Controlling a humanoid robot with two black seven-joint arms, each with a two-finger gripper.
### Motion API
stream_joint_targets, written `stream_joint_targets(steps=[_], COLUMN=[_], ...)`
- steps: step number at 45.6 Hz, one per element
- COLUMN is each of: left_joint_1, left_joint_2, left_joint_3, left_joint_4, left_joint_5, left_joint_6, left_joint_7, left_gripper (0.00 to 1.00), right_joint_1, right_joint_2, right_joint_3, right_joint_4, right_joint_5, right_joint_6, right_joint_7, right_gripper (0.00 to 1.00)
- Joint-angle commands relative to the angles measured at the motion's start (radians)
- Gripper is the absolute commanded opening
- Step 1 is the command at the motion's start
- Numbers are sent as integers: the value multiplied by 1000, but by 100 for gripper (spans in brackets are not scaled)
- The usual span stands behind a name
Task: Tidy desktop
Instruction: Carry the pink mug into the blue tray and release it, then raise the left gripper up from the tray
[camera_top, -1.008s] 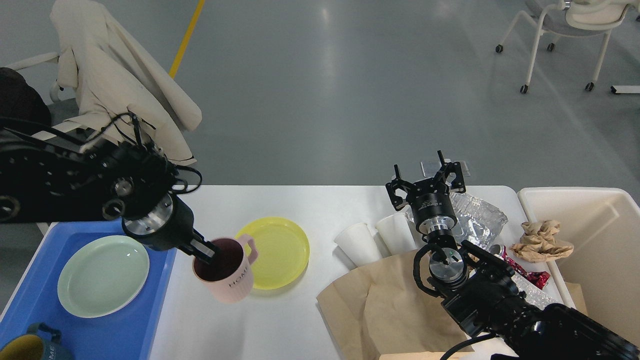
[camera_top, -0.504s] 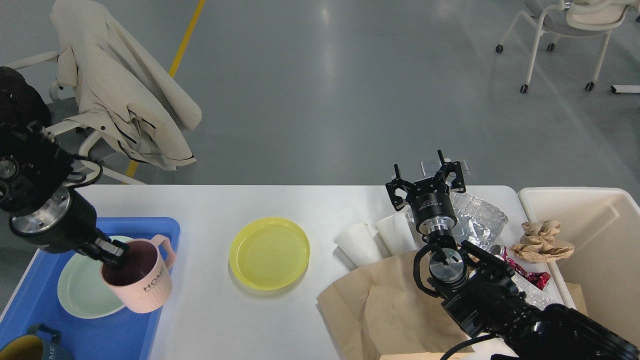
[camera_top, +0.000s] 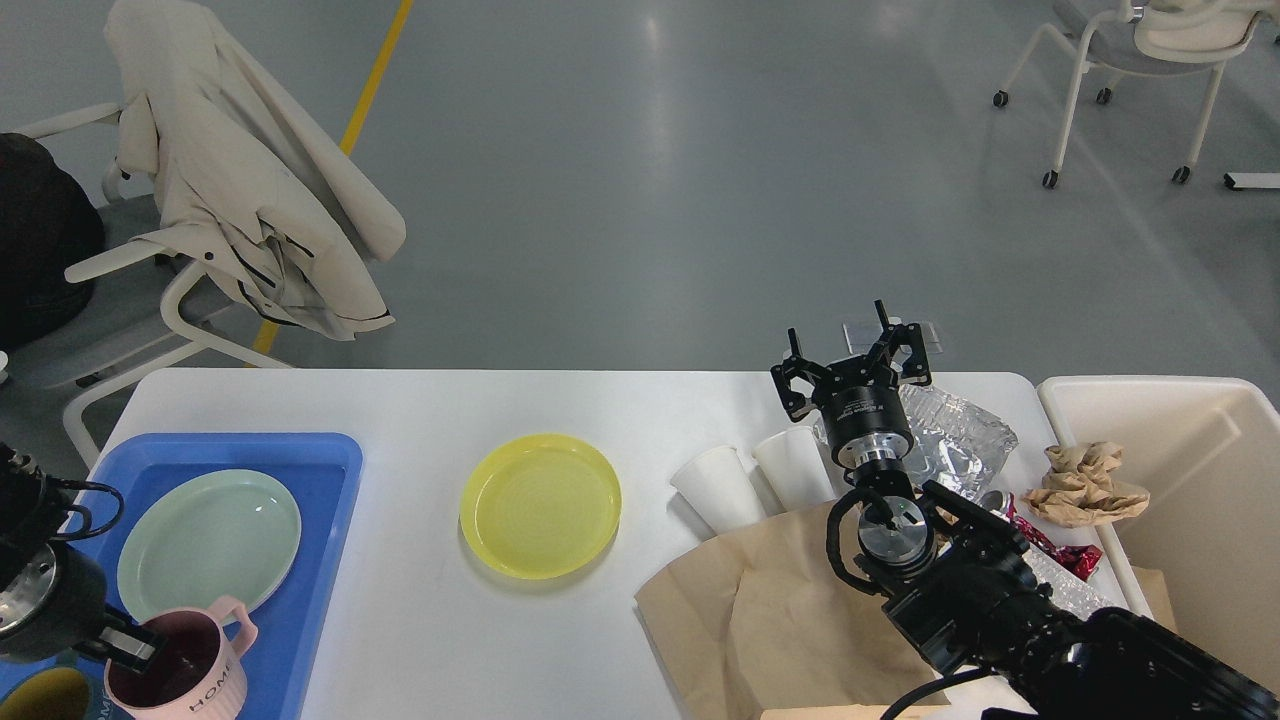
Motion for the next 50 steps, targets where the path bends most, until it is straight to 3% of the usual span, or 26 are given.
stream_joint_targets(steps=[1, 11, 15, 23, 26, 36, 41, 50], left_joint_1=[70, 117, 119, 117, 117, 104, 68, -53], left_joint_2=[-2, -4, -4, -2, -2, 13, 48, 125], left_joint_3=[0, -1, -1, -15, -22, -68, -180, -567], left_joint_4=[11, 49, 59, 65, 65, 60, 59, 71], left_joint_5=[30, 44, 44, 43, 43, 29, 20, -14], left_joint_6=[60, 100, 103, 102, 100, 60, -59, -438], left_joint_7=[0, 0, -2, -5, -15, -75, -115, -103], left_gripper=[0, 3, 10, 31, 48, 69, 73, 73], right_joint_1=[0, 0, 0, 0, 0, 0, 0, 0], right_joint_2=[0, 0, 0, 0, 0, 0, 0, 0], right_joint_3=[0, 0, 0, 0, 0, 0, 0, 0], right_joint_4=[0, 0, 0, 0, 0, 0, 0, 0], right_joint_5=[0, 0, 0, 0, 0, 0, 0, 0], right_joint_6=[0, 0, 0, 0, 0, 0, 0, 0], right_joint_7=[0, 0, 0, 0, 0, 0, 0, 0], right_gripper=[100, 100, 100, 100, 100, 100, 100, 100])
